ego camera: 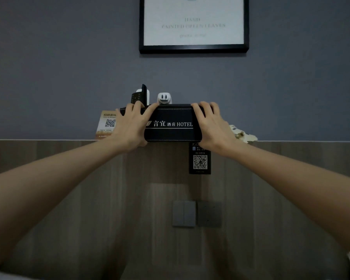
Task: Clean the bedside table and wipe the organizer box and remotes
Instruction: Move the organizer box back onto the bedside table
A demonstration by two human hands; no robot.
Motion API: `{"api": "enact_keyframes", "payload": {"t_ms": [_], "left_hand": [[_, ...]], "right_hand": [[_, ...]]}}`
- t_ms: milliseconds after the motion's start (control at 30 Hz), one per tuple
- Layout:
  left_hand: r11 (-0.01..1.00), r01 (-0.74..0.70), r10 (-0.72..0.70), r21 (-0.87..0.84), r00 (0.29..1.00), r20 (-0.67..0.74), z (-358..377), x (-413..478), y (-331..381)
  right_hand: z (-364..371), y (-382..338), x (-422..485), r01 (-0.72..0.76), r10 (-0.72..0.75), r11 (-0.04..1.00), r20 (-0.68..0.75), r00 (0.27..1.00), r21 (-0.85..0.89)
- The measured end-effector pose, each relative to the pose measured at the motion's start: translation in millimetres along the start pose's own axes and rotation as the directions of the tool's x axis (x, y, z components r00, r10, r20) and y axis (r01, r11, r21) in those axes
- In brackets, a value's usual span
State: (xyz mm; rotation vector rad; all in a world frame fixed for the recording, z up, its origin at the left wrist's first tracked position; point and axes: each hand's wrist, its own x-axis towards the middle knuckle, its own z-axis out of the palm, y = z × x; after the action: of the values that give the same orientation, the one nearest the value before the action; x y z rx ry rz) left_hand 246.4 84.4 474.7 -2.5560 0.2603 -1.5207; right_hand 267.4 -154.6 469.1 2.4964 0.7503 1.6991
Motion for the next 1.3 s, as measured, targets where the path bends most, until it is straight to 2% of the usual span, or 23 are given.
{"api": "enact_keyframes", "payload": {"t_ms": [133,400,600,800,1100,1300], "left_hand": [[0.998,-0.055,0.053,-0.037,0.997,-0.063,-40.9,-33.9,6.6],[0.994,-0.11,0.108,-0.005,0.983,-0.149,-88.5,-119.7,32.2],[0.992,-0.123,0.121,-0.018,0.988,-0.097,-90.5,-181.1,56.0],[0.99,-0.126,0.119,-0.056,0.986,-0.114,-72.2,-247.2,79.4],[0.989,-0.056,0.068,-0.134,0.994,0.086,-34.6,-347.0,111.5],[0.988,-0.034,0.067,-0.153,0.974,0.216,-18.3,-394.6,123.0]], "right_hand": [[-41.2,-15.4,-30.5,-0.008,0.009,1.0,-0.025,1.0,0.027],[-97.0,-49.9,-111.2,-0.051,0.052,0.998,-0.033,0.998,0.033],[-117.0,-74.1,-177.8,-0.087,0.087,0.994,0.006,0.996,0.066],[-112.0,-91.7,-245.6,-0.103,0.101,0.993,0.041,0.994,0.056],[-72.4,-116.1,-340.6,-0.077,0.075,0.996,0.048,0.996,0.04],[-50.9,-129.2,-387.7,-0.068,0.053,0.994,0.162,0.985,0.086]]}}
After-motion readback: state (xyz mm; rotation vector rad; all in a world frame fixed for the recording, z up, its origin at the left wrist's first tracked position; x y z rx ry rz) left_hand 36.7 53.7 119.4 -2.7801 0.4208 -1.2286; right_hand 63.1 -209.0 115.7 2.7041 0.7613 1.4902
